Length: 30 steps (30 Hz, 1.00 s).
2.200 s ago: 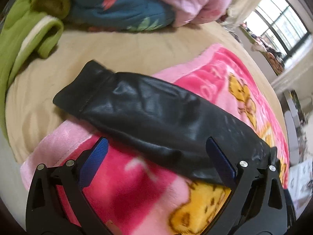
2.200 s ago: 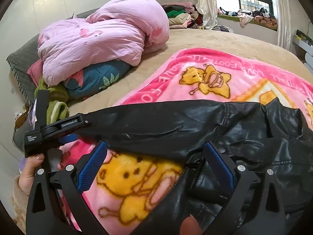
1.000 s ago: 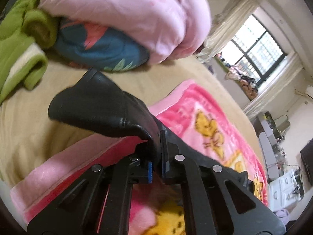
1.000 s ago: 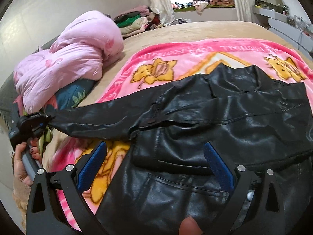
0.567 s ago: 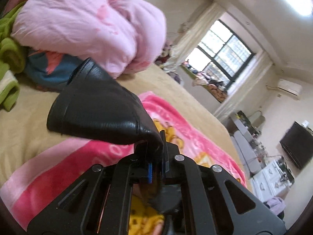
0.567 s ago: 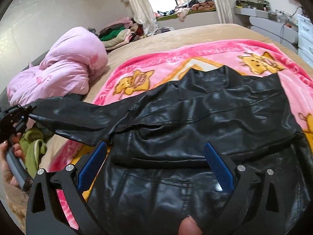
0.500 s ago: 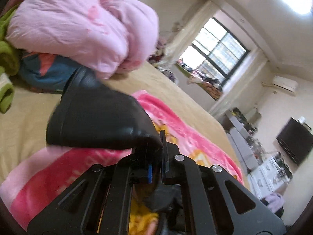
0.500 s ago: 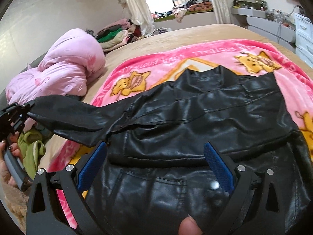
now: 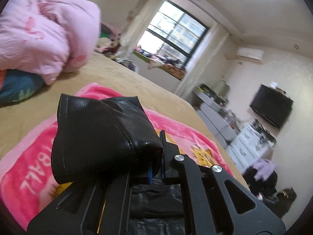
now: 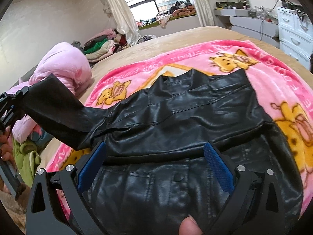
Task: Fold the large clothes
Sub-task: 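Fold the held sleeve across the jacket front toward the right gripper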
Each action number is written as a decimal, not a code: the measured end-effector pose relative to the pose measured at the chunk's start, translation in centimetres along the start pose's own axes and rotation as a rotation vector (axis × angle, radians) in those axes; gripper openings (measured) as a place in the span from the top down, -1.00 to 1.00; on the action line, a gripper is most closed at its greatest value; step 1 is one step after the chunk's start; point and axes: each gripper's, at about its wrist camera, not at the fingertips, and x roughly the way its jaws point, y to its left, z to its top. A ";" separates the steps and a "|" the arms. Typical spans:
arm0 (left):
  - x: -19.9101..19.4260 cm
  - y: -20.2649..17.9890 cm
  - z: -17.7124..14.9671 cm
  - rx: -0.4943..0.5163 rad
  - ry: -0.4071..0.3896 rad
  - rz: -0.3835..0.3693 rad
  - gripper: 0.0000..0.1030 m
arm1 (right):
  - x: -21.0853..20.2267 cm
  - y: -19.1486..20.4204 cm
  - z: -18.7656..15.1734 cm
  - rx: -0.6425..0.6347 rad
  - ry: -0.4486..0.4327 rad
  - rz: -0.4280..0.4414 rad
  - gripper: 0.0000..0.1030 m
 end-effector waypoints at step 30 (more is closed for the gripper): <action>15.1 -13.2 -21.3 0.682 0.571 -0.106 0.84 | -5.5 -12.0 -0.9 0.171 -0.095 -0.252 -0.91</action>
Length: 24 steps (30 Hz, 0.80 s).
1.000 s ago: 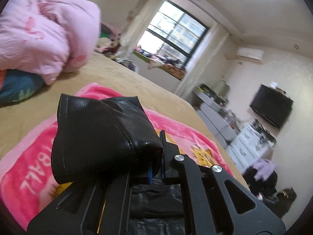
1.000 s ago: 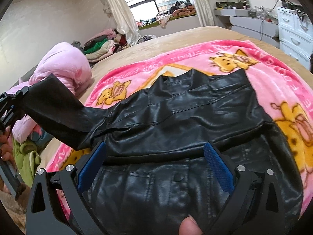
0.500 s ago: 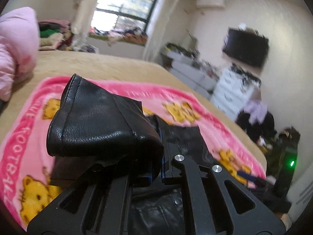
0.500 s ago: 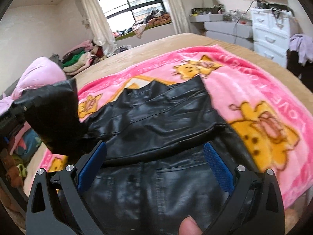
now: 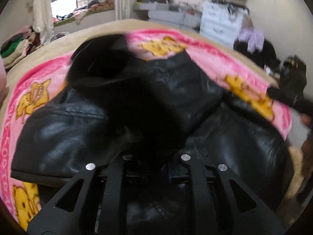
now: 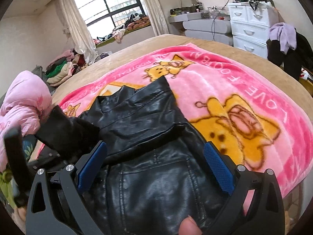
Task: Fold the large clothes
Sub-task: 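Fold the held sleeve across the jacket front toward the right gripper, then grasp the jacket hem with the right gripper while the left gripper pinches the folded side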
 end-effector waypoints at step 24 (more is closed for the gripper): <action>-5.0 10.5 0.5 -0.305 -0.106 -0.040 -0.75 | 8.9 2.9 -0.1 0.118 0.249 0.280 -0.60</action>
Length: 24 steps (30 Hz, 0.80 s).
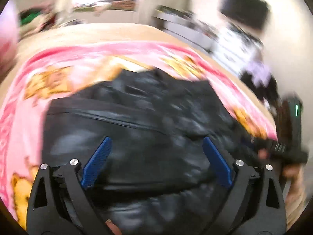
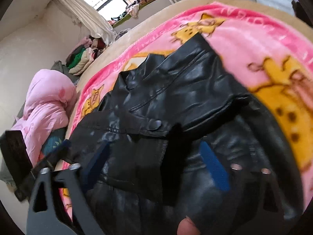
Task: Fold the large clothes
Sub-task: 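Grasp the jacket hem with the right gripper while the left gripper pinches the folded side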
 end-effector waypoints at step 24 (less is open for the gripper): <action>0.9 10.3 0.4 -0.317 -0.030 0.182 0.90 | -2.9 11.1 6.6 -0.579 -0.203 -0.161 0.73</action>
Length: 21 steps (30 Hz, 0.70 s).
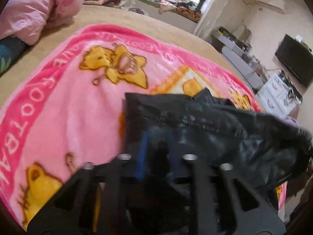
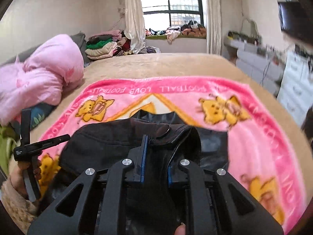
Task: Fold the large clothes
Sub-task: 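Grasp the jacket hem with the right gripper while the left gripper pinches the folded side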
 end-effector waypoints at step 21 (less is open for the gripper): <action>4.6 -2.6 -3.2 0.148 0.160 0.065 0.93 | 6.5 -4.6 -3.1 0.002 0.143 -0.132 0.51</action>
